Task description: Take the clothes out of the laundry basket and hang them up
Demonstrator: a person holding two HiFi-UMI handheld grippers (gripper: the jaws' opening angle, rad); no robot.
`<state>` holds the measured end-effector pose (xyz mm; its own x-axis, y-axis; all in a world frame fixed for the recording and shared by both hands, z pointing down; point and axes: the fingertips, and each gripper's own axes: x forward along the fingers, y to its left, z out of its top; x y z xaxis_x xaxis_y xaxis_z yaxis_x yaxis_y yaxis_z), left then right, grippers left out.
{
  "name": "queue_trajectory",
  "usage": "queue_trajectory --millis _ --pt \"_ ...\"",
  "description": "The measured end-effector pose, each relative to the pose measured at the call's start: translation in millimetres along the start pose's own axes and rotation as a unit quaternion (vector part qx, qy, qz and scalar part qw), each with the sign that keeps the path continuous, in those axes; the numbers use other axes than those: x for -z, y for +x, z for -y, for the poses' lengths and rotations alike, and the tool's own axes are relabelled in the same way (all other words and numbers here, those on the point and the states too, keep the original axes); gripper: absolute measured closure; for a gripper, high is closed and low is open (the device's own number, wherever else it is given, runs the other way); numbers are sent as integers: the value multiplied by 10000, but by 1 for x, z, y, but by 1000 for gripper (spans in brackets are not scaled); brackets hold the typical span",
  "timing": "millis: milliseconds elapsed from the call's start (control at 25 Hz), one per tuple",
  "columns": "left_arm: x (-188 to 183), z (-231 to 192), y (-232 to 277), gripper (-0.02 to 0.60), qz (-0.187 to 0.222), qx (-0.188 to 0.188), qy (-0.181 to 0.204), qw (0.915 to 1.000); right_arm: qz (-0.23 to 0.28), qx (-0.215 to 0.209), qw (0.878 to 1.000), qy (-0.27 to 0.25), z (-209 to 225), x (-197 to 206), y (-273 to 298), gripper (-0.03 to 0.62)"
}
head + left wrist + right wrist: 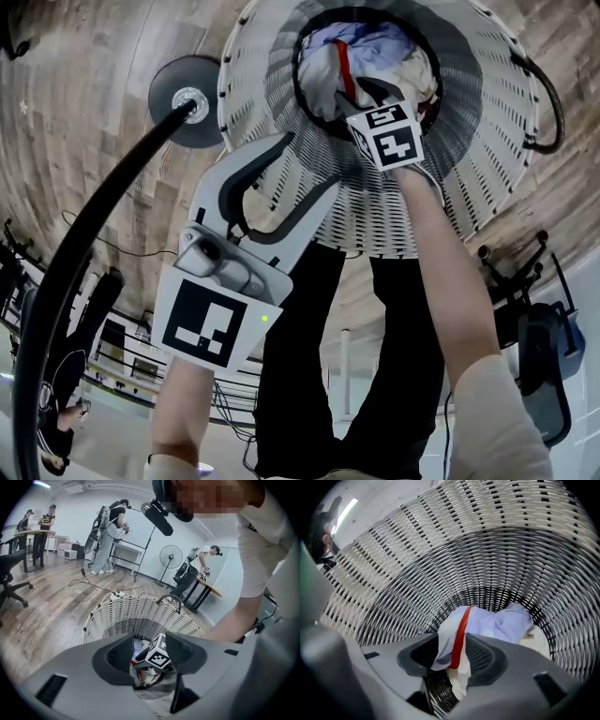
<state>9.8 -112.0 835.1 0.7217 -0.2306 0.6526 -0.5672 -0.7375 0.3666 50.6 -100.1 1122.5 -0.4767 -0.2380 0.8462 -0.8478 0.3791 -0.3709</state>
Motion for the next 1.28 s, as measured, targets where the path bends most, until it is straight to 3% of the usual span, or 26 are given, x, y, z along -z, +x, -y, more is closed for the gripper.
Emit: queue_trajectory --millis 120,560,840,1280 --pt "0 0 -1 360 53 7 -59 10000 -118 78 9999 88 6 7 8 436" --pt "-4 3 -3 365 177 55 11 9998 -415 192 9983 -350 9 16 23 454" --pt "-3 3 -6 368 156 45 52 9999 -494 377 9977 -266 17 18 25 523" --pt "-2 2 -4 374 100 3 -74 9999 -605 291 9974 -241 15 19 12 563"
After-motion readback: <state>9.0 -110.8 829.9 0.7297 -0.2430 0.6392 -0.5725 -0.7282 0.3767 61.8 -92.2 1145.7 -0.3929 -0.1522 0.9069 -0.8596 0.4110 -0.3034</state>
